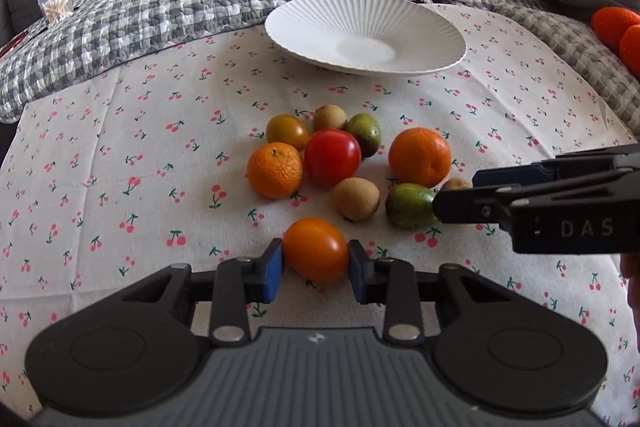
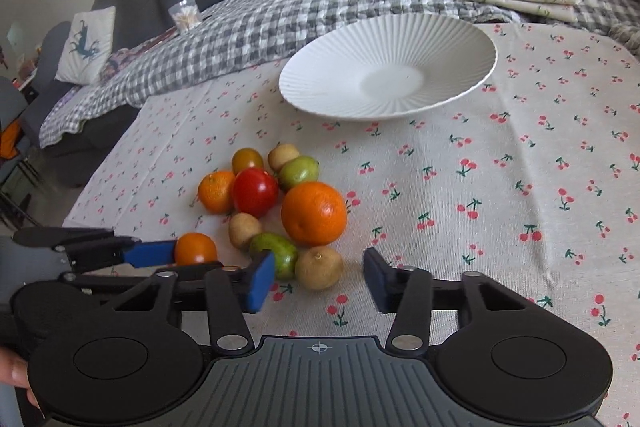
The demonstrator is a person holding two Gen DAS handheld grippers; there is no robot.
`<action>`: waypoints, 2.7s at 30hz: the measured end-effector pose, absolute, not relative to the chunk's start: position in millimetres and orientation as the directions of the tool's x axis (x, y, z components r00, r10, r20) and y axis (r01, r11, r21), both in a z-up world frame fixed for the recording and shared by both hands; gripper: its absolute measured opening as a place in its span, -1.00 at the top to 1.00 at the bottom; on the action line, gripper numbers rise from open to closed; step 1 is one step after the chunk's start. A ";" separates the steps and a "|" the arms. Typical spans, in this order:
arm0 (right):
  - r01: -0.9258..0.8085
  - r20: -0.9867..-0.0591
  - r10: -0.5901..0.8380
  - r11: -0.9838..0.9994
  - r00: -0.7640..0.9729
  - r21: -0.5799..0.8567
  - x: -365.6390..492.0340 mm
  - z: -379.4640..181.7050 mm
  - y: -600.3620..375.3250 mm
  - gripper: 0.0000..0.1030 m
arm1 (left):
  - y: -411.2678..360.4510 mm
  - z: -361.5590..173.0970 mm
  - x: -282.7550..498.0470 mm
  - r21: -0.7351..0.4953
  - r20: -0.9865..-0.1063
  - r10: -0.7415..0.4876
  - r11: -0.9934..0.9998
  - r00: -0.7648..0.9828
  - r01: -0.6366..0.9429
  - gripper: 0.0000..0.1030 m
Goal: Organize fruits
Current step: 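Grasp the small orange with the left tool while the right tool grasps a kiwi, then carry both fruits over the white bowl and open both tools, then withdraw both tools from the bowl back toward the fruit cluster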
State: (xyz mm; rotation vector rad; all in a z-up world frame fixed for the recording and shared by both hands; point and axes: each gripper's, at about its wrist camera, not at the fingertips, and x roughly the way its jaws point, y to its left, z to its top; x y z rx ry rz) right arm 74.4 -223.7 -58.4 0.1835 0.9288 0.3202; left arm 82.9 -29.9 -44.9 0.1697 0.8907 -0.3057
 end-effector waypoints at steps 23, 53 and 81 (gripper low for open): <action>-0.161 -0.724 0.292 0.956 0.625 0.247 69.0 -37.6 -245.5 0.50 | -24.3 -18.4 80.6 -0.047 -0.745 -0.237 0.951 0.624 0.306 0.41; -0.077 -0.657 0.229 0.965 0.718 0.252 176.9 -24.3 -290.9 0.50 | -86.8 -7.1 197.9 -0.044 -0.668 -0.314 0.921 0.674 0.386 0.41; -0.048 -0.658 0.203 0.968 0.725 0.245 164.7 -24.1 -279.7 -0.41 | -60.2 -2.3 192.0 -0.099 -0.653 -0.292 0.948 0.699 0.303 -0.32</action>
